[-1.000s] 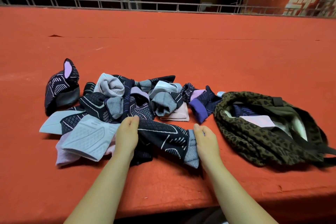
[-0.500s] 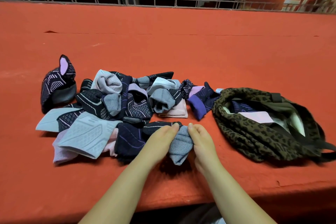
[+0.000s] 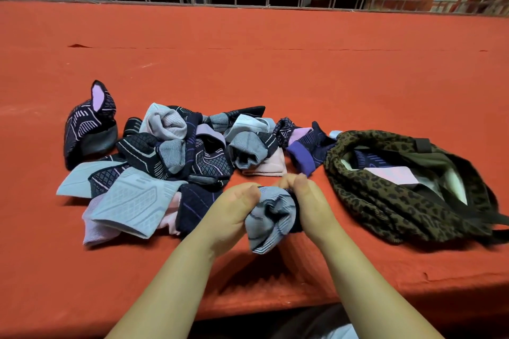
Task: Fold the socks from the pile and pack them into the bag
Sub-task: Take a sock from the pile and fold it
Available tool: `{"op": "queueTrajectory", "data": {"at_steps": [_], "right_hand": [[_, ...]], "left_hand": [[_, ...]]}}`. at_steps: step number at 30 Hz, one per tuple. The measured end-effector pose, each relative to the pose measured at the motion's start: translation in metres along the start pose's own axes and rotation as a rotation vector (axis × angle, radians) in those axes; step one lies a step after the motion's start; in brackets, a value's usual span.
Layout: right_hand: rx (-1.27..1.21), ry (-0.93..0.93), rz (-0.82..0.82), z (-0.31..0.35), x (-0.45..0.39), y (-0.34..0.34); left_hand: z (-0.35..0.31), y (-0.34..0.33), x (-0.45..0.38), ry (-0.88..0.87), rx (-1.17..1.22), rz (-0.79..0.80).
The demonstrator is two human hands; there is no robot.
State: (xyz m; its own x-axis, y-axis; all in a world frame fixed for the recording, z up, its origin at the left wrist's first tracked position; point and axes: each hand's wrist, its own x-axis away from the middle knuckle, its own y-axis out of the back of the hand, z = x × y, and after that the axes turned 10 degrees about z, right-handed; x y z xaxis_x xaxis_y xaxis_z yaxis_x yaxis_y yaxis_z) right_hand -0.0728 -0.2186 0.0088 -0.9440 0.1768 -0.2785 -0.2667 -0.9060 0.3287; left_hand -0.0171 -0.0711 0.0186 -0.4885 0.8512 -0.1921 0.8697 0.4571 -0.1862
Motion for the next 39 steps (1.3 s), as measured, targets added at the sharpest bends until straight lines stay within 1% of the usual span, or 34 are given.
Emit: {"op": "queueTrajectory", "data": {"at_steps": [2, 4, 5, 7, 9, 12, 13, 15, 17, 18, 19, 21, 22, 24, 26, 28, 34, 35, 37, 39], "right_hand": [[-0.063, -0.073, 0.016, 0.0, 0.004, 0.001], [-0.249, -0.146, -0.025, -0.003, 0.008, 0.004], [-0.341, -0.18, -0.037, -0.007, 0.01, 0.006], [-0.5, -0.257, -0.037, -0.011, 0.015, 0.01], [-0.629, -0.328, -0.009, -0.015, 0.019, 0.009], [-0.691, -0.363, 0.013, -0.015, 0.02, -0.001], [-0.699, -0.356, 0.007, -0.016, 0.019, -0.004], [-0.732, -0.339, 0.0, -0.015, 0.019, -0.006], [-0.757, -0.338, -0.015, -0.015, 0.018, -0.007], [-0.767, -0.344, -0.037, -0.016, 0.019, -0.008], [-0.785, -0.347, -0.056, -0.017, 0.019, -0.009], [-0.852, -0.347, -0.066, -0.019, 0.021, -0.012], [-0.892, -0.353, -0.052, -0.019, 0.023, -0.014], [-0.958, -0.377, 0.0, -0.018, 0.026, -0.019], [-1.012, -0.396, 0.044, -0.019, 0.028, -0.024], [-1.067, -0.405, 0.074, -0.022, 0.028, -0.026], [-1.171, -0.386, 0.179, -0.027, 0.029, -0.02], [-1.173, -0.369, 0.2, -0.026, 0.029, -0.019], [-1.164, -0.344, 0.226, -0.022, 0.031, -0.017], [-1.163, -0.346, 0.261, -0.021, 0.034, -0.014]], "left_hand": [[-0.003, -0.001, 0.0, 0.042, 0.041, -0.121], [-0.004, 0.004, -0.003, 0.063, -0.034, -0.351], [-0.004, 0.009, -0.004, 0.023, -0.051, -0.488], [0.0, 0.026, -0.004, -0.051, 0.049, -0.683], [0.008, 0.039, -0.005, -0.026, 0.13, -0.757], [0.018, 0.042, -0.007, 0.063, 0.116, -0.708], [0.02, 0.041, -0.007, 0.083, 0.066, -0.7], [0.021, 0.039, -0.005, 0.055, -0.19, -0.748], [0.015, 0.033, 0.005, -0.058, -0.46, -0.82], [0.014, 0.029, 0.01, -0.104, -0.536, -0.793], [0.013, 0.023, 0.015, -0.104, -0.564, -0.719], [0.019, 0.012, 0.02, 0.0, -0.539, -0.516], [0.024, 0.008, 0.021, 0.063, -0.511, -0.46], [0.034, 0.005, 0.021, 0.134, -0.453, -0.496], [0.036, 0.005, 0.019, 0.132, -0.394, -0.586], [0.036, 0.009, 0.017, 0.121, -0.333, -0.626], [0.038, 0.005, 0.012, 0.159, -0.013, -0.619], [0.038, 0.004, 0.011, 0.152, 0.011, -0.614], [0.038, 0.004, 0.01, 0.15, -0.039, -0.568], [0.035, 0.003, 0.011, 0.177, -0.091, -0.452]]}}
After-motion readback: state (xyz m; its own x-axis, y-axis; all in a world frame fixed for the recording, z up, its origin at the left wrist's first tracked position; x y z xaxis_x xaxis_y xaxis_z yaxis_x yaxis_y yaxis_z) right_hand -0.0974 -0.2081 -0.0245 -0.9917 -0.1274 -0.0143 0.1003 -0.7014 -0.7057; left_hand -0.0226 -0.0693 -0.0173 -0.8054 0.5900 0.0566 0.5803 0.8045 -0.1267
